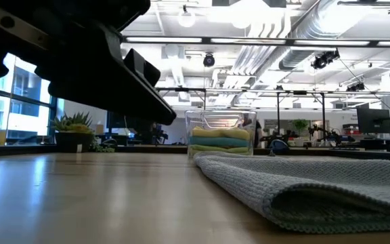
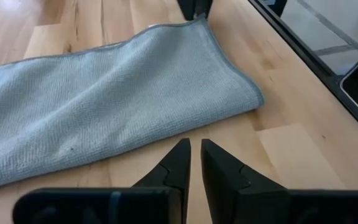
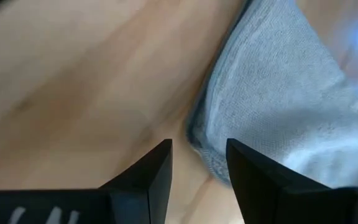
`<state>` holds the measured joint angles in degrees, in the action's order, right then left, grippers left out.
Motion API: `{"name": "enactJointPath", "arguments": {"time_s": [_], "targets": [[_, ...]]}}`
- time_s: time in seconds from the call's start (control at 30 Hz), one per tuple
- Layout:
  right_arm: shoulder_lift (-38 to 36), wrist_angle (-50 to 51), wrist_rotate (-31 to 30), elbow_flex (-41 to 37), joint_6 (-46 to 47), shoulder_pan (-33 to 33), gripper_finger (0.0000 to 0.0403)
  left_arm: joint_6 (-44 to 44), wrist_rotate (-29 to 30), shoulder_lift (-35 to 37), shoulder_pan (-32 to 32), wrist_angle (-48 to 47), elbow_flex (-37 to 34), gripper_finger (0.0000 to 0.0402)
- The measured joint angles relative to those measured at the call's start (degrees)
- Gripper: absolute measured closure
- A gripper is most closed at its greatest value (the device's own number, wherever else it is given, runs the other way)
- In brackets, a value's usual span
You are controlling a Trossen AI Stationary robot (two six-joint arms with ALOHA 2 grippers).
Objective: Fold microfiber towels
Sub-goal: Fold the gray microfiber cloth
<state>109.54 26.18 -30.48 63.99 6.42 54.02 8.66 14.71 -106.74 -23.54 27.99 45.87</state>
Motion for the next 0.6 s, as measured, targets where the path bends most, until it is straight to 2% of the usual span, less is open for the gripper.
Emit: {"name": "enactJointPath", "arguments": {"time_s": [0.13, 0.27, 0.43, 0.6], "targets": [[1.0, 0.09, -2.25, 0.0, -2.94, -0.72, 0.026, 0.14, -0.04, 0.0, -0.29, -0.48, 0.0, 0.0371], [0.87, -1.61, -0.8, 0.02, -5.44, -2.17, 0.0277, 0.16, -0.13, 0.0, -0.29, -1.13, 0.0, 0.0371], [0.87, -1.67, 3.36, 0.02, -6.59, -3.52, 0.0332, 0.14, -0.15, 0.0, -0.29, -1.24, 0.0, 0.0371], [0.89, -1.65, 3.58, 0.02, -6.73, -3.54, 0.0393, 0.37, -0.58, 0.0, -0.29, -1.22, 0.0, 0.0368]]}}
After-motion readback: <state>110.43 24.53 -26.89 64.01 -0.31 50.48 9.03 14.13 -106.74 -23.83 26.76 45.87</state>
